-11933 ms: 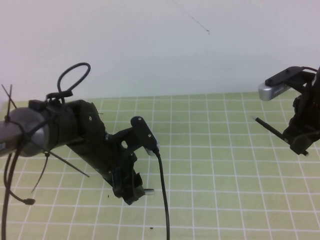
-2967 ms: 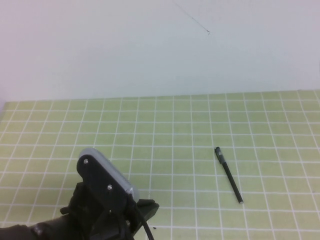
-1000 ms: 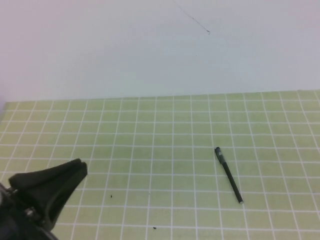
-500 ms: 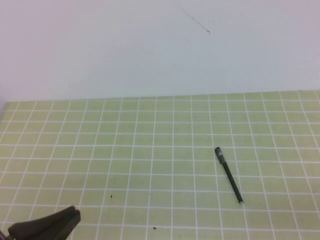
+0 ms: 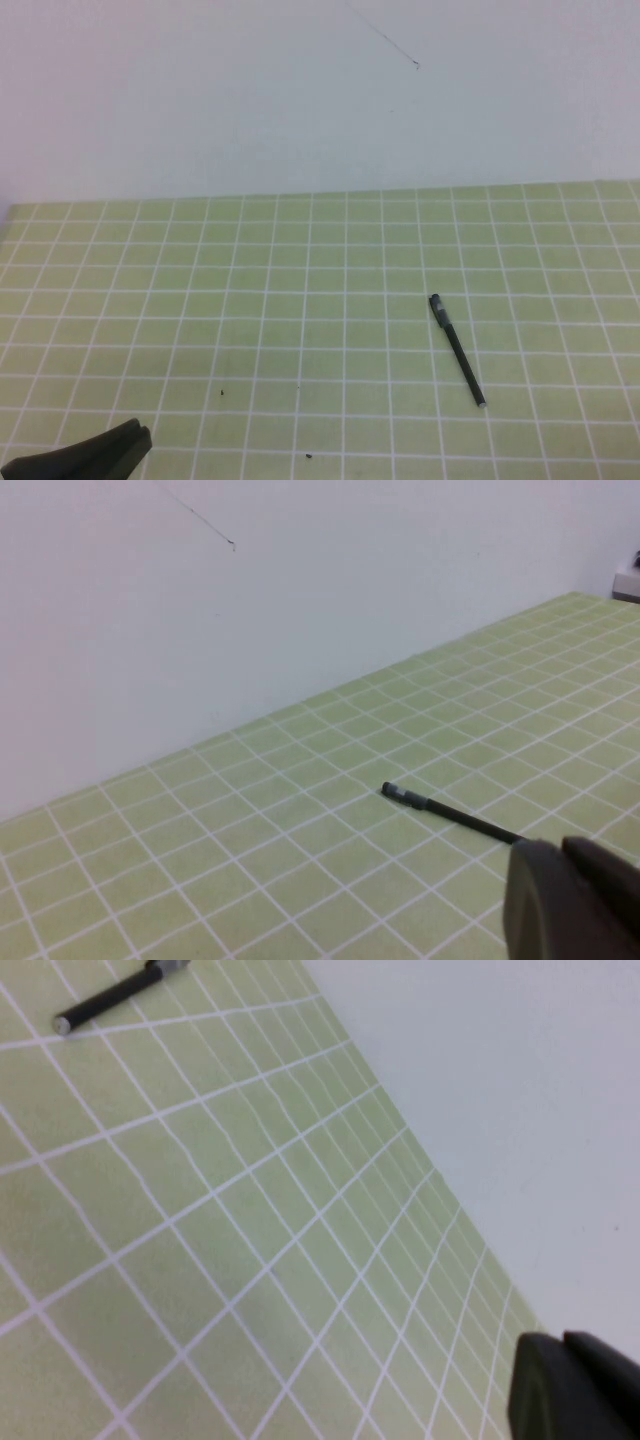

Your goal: Cap the pen

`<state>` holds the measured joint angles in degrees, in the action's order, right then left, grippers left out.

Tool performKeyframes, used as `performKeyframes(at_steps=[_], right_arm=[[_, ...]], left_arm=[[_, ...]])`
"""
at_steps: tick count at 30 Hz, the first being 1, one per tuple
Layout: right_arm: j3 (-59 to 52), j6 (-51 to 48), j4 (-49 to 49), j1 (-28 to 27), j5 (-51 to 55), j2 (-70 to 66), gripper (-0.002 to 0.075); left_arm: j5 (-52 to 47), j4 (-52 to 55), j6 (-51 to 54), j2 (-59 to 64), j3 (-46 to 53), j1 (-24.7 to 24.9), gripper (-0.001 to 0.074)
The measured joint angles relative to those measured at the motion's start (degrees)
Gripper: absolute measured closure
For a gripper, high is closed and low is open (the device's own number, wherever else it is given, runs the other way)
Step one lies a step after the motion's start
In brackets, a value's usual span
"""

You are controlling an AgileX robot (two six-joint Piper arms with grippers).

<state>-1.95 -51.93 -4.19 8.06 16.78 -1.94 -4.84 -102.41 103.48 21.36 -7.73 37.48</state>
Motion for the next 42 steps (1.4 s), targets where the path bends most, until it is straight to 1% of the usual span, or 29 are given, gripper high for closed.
performKeyframes(at_steps=[5, 30, 33, 35, 38, 42], right_arm=[[0.00, 0.00, -1.64, 0.00, 0.00, 0.00, 0.0729], [0.00, 0.00, -1.64, 0.00, 0.13, 0.00, 0.0729], [0.00, 0.00, -1.64, 0.00, 0.13, 0.00, 0.0729], [0.00, 0.00, -1.64, 0.00, 0.13, 0.00, 0.0729], [0.00, 0.00, -1.64, 0.00, 0.13, 0.00, 0.0729], [0.00, 0.00, -1.64, 0.00, 0.13, 0.00, 0.0729]], left_arm=[[0.00, 0.00, 0.00, 0.00, 0.00, 0.00, 0.0734], [0.00, 0.00, 0.00, 0.00, 0.00, 0.00, 0.0734], [3.45, -0.55, 4.52, -0.92, -0.14, -0.20, 0.0734], [5.16, -1.08, 3.91, -2.38, -0.14, -1.84, 0.0734], [6.44, -2.59, 3.24, -5.35, -0.14, -6.12, 0.0735], [5.75, -2.59, 2.67, -9.90, -0.14, -14.14, 0.0734]])
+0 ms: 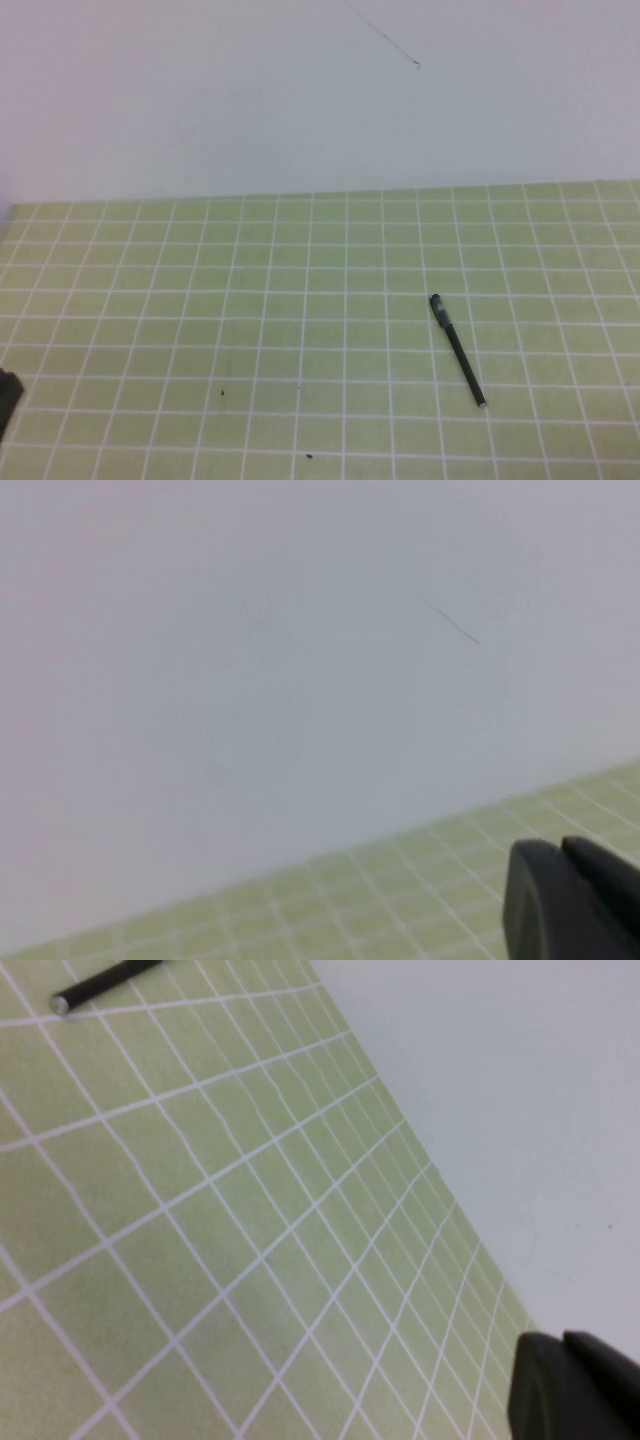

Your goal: Cap the pen

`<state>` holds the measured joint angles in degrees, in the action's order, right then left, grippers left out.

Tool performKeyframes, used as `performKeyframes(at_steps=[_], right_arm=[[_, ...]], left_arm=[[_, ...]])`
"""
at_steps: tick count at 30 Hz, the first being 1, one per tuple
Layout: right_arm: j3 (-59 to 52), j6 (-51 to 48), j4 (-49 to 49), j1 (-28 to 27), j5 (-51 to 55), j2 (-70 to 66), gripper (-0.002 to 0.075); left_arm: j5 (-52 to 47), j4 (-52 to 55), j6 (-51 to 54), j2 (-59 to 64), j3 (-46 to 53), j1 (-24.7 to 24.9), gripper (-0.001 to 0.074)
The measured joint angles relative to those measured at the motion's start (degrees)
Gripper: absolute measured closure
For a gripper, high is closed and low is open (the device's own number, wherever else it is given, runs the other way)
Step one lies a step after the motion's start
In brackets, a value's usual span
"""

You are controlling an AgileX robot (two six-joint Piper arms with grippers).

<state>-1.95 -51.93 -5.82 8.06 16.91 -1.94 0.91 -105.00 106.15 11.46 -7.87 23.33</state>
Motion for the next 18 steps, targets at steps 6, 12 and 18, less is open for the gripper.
performKeyframes(at_steps=[6, 12, 18], right_arm=[[0.00, 0.00, 0.00, 0.00, 0.00, 0.00, 0.0729], [0.00, 0.00, 0.00, 0.00, 0.00, 0.00, 0.0729], [0.00, 0.00, 0.00, 0.00, 0.00, 0.00, 0.0729]], left_arm=[[0.17, 0.00, -7.68, -3.85, -0.09, -10.69, 0.0734], [-0.44, 0.00, -9.48, -6.78, -1.13, -16.24, 0.0734], [-9.45, 28.20, -31.43, -6.76, -3.62, -18.74, 0.0734]])
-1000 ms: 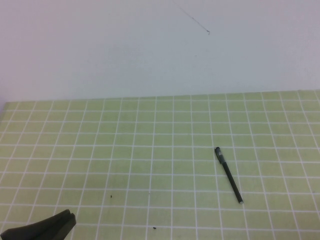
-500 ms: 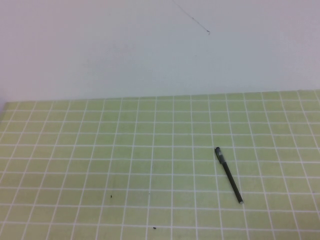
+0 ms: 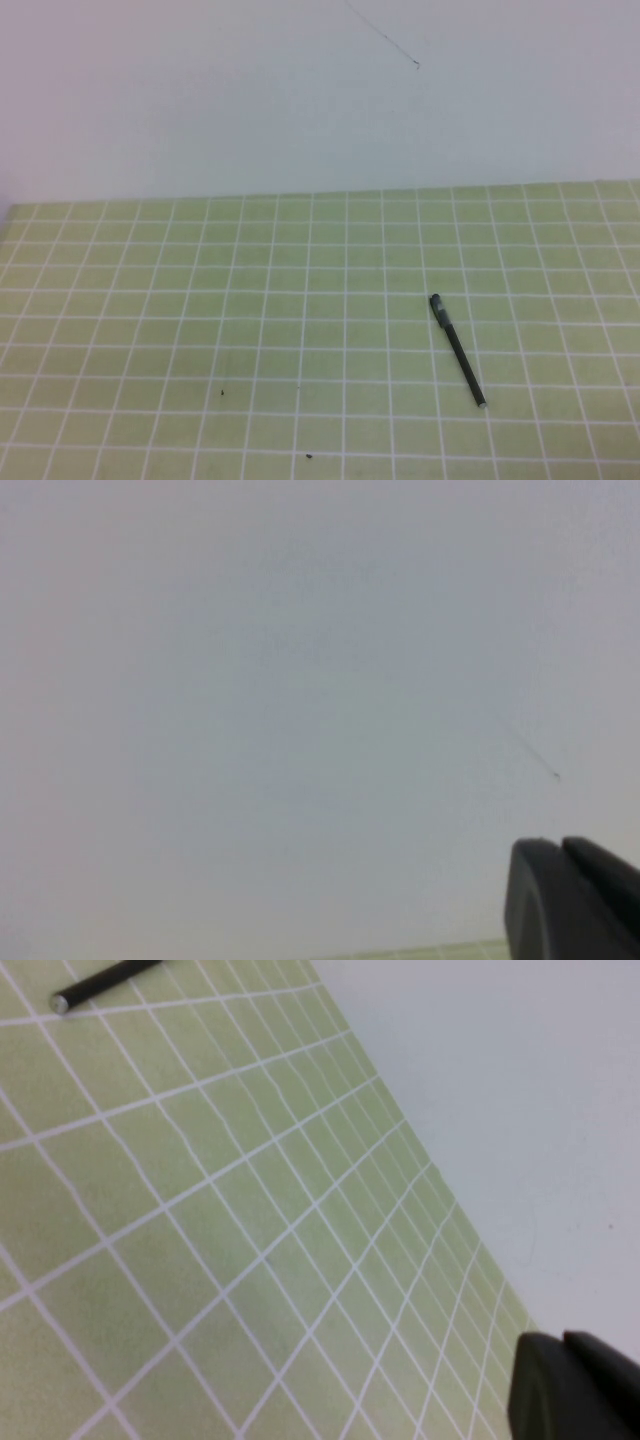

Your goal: Cap the pen

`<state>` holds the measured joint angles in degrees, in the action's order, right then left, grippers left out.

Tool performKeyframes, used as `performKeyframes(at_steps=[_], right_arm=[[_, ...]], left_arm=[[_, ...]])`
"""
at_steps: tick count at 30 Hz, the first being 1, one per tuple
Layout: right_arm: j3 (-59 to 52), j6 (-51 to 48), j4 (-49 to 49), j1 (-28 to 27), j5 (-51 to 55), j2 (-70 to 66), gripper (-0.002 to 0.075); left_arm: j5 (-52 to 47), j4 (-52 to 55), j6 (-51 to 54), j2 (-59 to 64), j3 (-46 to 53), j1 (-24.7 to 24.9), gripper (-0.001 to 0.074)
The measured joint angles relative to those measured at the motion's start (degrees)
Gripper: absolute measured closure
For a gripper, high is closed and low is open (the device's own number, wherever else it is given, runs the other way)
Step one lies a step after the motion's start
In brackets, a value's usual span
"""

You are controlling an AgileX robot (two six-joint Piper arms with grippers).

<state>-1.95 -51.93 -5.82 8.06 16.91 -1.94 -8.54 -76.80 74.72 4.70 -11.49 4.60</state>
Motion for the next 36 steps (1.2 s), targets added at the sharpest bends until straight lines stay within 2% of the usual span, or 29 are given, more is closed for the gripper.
performKeyframes(at_steps=[4, 5, 7, 9, 13, 20, 26, 30, 33, 36], right_arm=[[0.00, 0.00, 0.00, 0.00, 0.00, 0.00, 0.0729], [0.00, 0.00, 0.00, 0.00, 0.00, 0.00, 0.0729], [0.00, 0.00, 0.00, 0.00, 0.00, 0.00, 0.0729], [0.00, 0.00, 0.00, 0.00, 0.00, 0.00, 0.0729], [0.00, 0.00, 0.00, 0.00, 0.00, 0.00, 0.0729], [0.00, 0.00, 0.00, 0.10, 0.19, -0.10, 0.0729], [0.00, 0.00, 0.00, 0.11, 0.74, -0.10, 0.0729], [0.00, 0.00, 0.00, 0.11, 0.74, -0.10, 0.0729], [0.00, 0.00, 0.00, 0.11, 0.74, -0.10, 0.0729], [0.00, 0.00, 0.00, 0.11, 0.74, -0.10, 0.0729]], left_arm=[[-2.05, 37.01, -45.75, 0.00, -0.95, -2.04, 0.0734], [-3.00, 43.15, -55.11, 0.00, -0.85, -2.15, 0.0734], [-6.32, 54.86, -65.97, 0.00, -0.62, -2.44, 0.0734], [-8.70, 60.26, -68.89, 0.00, 0.30, -2.44, 0.0734], [-9.12, 62.97, -68.38, -1.91, 2.85, -2.44, 0.0735], [-0.10, 63.87, -68.63, -6.37, 8.67, -2.44, 0.0734], [0.47, 63.98, -70.86, -6.37, 13.81, -2.44, 0.0734], [-7.62, 65.83, -70.23, -6.37, 14.01, -2.44, 0.0734], [-8.26, 64.95, -64.79, -6.37, 14.01, -2.44, 0.0734], [-8.98, 64.21, -65.48, -6.37, 14.01, -2.44, 0.0735]])
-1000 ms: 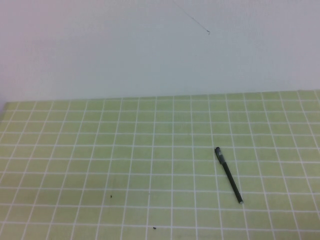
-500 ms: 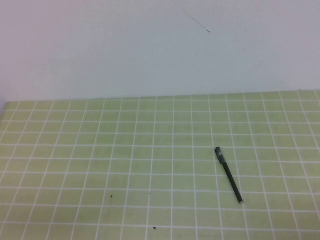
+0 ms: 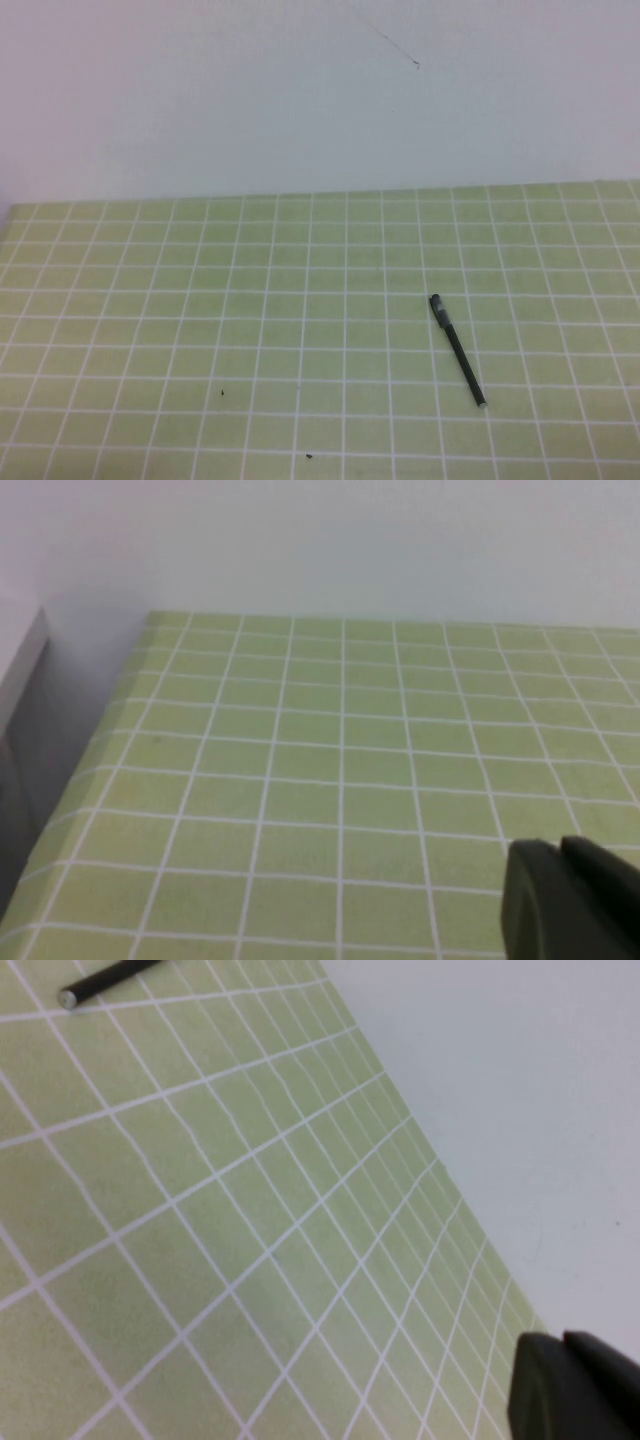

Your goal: Cap the pen

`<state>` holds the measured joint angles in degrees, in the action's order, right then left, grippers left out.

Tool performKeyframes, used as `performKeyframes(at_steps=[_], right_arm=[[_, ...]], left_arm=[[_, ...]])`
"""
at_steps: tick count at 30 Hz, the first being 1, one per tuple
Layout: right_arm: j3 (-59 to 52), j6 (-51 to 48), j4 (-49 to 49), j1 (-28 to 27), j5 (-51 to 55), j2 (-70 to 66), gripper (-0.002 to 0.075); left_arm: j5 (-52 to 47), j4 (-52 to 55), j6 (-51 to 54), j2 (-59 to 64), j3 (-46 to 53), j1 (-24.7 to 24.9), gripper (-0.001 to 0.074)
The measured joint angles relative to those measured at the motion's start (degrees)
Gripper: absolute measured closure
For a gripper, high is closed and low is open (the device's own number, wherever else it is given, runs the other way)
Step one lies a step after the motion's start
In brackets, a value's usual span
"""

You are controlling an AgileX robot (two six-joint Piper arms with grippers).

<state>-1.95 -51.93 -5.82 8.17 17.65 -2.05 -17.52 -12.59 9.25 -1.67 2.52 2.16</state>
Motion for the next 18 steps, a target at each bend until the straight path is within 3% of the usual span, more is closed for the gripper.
performKeyframes(at_steps=[10, 18], right_arm=[[0.00, 0.00, 0.00, 0.00, 0.01, 0.00, 0.0729], [0.00, 0.00, 0.00, 0.00, 0.13, 0.00, 0.0729]], left_arm=[[-1.33, -0.24, 0.58, 0.00, -0.18, 3.39, 0.0735], [-1.45, -0.24, 0.68, -0.06, -0.18, 3.39, 0.0735]])
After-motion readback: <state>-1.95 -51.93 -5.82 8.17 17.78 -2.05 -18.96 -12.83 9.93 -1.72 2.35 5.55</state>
